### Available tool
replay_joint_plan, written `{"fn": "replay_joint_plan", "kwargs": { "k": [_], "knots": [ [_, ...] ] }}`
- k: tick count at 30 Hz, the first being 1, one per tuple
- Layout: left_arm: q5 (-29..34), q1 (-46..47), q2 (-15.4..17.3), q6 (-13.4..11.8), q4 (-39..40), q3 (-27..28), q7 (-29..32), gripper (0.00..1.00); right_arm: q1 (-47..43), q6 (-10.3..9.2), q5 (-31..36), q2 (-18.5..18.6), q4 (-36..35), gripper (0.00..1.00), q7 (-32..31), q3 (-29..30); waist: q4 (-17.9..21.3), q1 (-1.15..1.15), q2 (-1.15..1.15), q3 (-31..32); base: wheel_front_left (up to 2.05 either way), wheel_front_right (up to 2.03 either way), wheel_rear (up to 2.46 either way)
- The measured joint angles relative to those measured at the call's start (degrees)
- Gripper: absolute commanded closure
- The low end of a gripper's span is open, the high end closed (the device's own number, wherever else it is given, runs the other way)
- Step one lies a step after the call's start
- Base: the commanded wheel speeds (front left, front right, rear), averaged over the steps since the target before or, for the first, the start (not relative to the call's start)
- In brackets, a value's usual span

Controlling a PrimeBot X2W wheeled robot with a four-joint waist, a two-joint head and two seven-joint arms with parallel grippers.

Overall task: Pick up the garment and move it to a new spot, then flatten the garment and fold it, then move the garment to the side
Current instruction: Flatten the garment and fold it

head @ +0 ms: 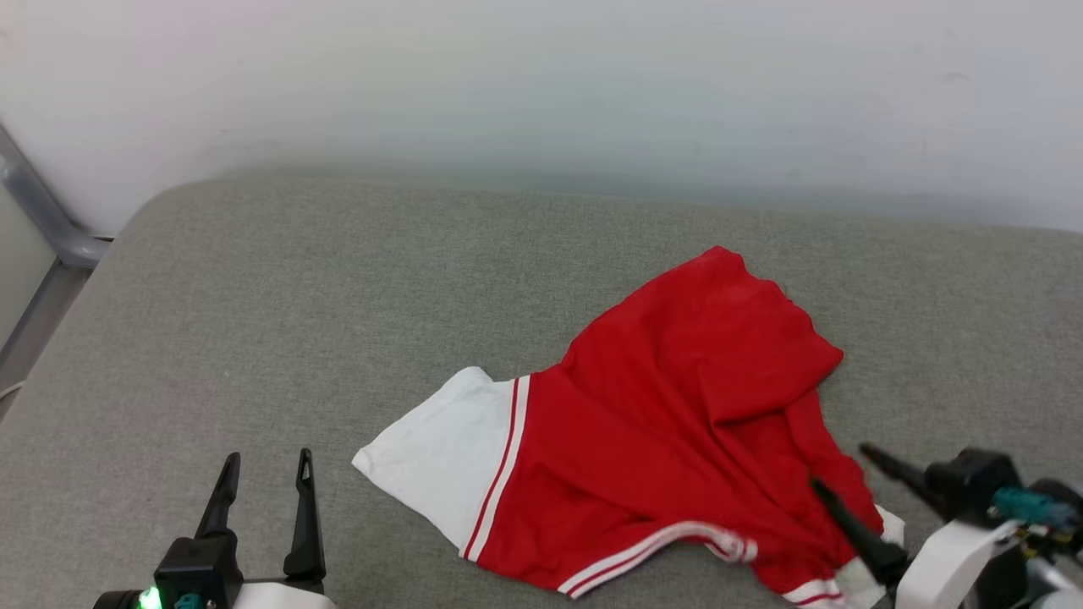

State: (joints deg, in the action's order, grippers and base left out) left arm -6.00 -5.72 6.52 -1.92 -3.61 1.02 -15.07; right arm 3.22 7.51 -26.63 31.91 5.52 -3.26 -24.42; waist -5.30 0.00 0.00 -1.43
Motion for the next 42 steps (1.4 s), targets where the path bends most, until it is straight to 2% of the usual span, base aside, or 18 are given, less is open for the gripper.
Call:
{"fn": "replay_joint_plan", "kwargs": {
  "k": [7, 13, 16, 21, 25, 30, 33, 40, 41, 42],
  "knots": [
    [0.76, -0.25, -0.64, 0.43, 0.44, 0.18, 0.00, 0.00, 1.95, 0.01, 2.11, 0.38, -11.61, 0.00, -6.71, 9.50, -0.48, 0.00, 0.00, 0.11, 0.00, 0.00, 0.00],
    [1.25, 0.22, -1.08, 1.02, 0.82, 0.07, 0.00, 0.00, 8.88, 0.01, 2.23, 2.50, -12.56, 0.00, -16.08, 10.49, -1.59, 0.00, 0.00, -0.81, 0.00, 0.00, 0.00],
    [1.33, 0.83, -1.33, 1.43, 1.26, -0.08, 0.00, 0.00, 12.56, 0.01, 0.62, 3.63, -9.92, 0.00, -22.64, 8.72, -2.33, 0.00, 0.00, -1.75, 0.00, 0.00, 0.00],
    [1.79, 2.36, -1.74, 1.69, 2.07, -0.29, 0.00, 0.00, 17.58, 0.01, -2.76, 5.30, -3.72, 0.00, -35.51, 2.45, -3.74, 0.01, 0.00, -3.91, 0.00, 0.00, 0.00],
    [1.80, 3.76, -2.13, 1.88, 2.47, -0.75, 0.00, 0.00, 21.04, 0.02, -4.22, 5.53, 1.48, 0.00, -42.51, -2.20, -4.91, 0.01, 0.00, -6.04, 0.00, 0.00, 0.00],
    [1.78, 5.43, -2.79, 2.02, 2.25, -1.46, 0.00, 0.00, 24.13, 0.01, -4.75, 4.85, 8.69, 0.00, -44.64, -6.42, -6.73, 0.01, 0.00, -8.68, 0.00, 0.00, 0.00],
    [1.74, 6.22, -2.98, 2.11, 2.03, -1.47, 0.00, 0.00, 25.06, 0.01, -5.13, 3.76, 12.03, 0.00, -44.28, -9.46, -7.78, 0.01, 0.00, -10.04, 0.00, 0.00, 0.00],
    [1.74, 6.83, -3.23, 2.24, 1.64, -1.15, 0.00, 0.00, 27.35, -0.02, -6.90, 3.94, 17.41, 0.00, -42.05, -14.60, -8.91, 0.00, 0.00, -11.25, 0.00, 0.00, 0.00],
    [1.74, 6.83, -3.26, 2.23, 1.60, -0.99, 0.00, 0.00, 27.52, -0.04, -7.50, 3.93, 17.75, 0.37, -41.24, -15.01, -8.80, 0.00, 0.00, -11.17, 0.00, 0.00, 0.00],
    [1.75, 6.83, -3.27, 2.19, 1.53, -0.76, 0.00, 0.00, 27.63, -0.04, -8.22, 3.82, 18.15, 0.95, -39.85, -15.15, -8.60, 0.00, 0.00, -11.04, 0.00, 0.00, 0.00]
  ]
}}
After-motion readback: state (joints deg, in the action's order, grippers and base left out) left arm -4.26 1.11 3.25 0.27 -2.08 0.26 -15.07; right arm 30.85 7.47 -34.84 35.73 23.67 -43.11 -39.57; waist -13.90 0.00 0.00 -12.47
